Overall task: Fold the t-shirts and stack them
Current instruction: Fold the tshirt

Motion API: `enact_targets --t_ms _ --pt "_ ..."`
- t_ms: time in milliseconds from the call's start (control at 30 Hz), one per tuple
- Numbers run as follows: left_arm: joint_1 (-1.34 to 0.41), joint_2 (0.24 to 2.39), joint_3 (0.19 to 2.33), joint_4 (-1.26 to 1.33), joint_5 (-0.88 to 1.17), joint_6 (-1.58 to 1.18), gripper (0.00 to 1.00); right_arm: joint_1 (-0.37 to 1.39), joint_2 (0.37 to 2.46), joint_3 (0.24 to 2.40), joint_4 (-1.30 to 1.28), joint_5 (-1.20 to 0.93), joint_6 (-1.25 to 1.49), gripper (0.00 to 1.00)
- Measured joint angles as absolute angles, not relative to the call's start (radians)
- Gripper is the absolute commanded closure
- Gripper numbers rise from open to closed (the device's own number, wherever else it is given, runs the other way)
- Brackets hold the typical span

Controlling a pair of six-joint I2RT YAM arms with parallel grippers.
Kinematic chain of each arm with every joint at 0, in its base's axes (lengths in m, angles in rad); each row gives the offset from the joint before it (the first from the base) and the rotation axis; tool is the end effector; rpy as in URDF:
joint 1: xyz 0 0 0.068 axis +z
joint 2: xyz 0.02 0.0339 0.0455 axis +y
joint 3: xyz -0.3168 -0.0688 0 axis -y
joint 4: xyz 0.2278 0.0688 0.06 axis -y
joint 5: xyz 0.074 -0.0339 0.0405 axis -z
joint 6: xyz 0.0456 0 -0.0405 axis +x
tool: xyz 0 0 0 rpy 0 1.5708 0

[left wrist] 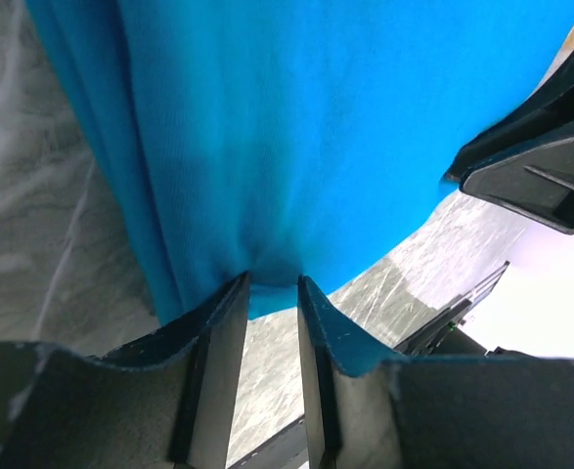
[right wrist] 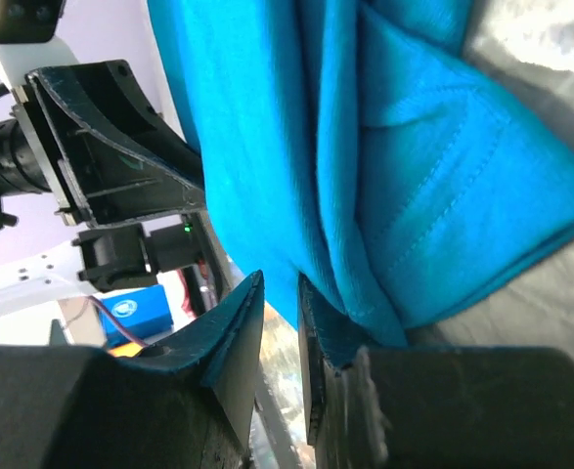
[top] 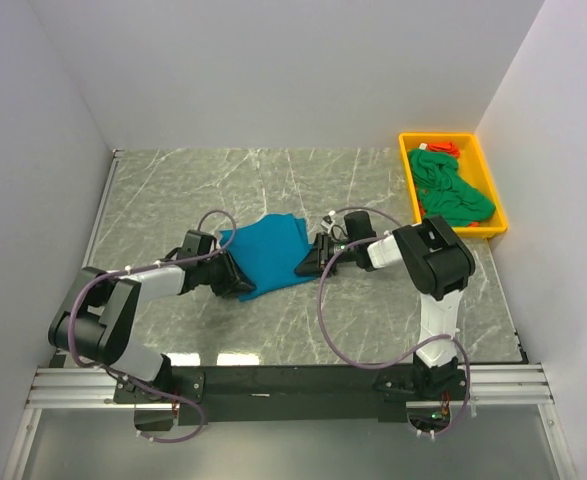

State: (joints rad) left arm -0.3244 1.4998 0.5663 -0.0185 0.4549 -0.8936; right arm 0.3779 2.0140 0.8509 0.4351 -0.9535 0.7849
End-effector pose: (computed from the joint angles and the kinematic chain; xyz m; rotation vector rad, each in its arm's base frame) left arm 0.2287 -0.0980 0.1885 -0.5687 2.6583 -1.0104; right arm 0.3359 0.1734 0.1476 -0.0600 2.4977 1.6498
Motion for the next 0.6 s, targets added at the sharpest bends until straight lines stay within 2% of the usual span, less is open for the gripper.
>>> enact_targets --t_ms 367,600 --pt "-0.330 1.299 0.561 -0.214 0.298 -0.870 0.64 0.365 1.807 0.833 0.264 -0.862 0.678 0.71" --pt "-0.330 1.375 0.559 -0.212 0.291 -0.868 0.66 0.364 1.860 0.897 0.263 -0.852 0.676 0.71"
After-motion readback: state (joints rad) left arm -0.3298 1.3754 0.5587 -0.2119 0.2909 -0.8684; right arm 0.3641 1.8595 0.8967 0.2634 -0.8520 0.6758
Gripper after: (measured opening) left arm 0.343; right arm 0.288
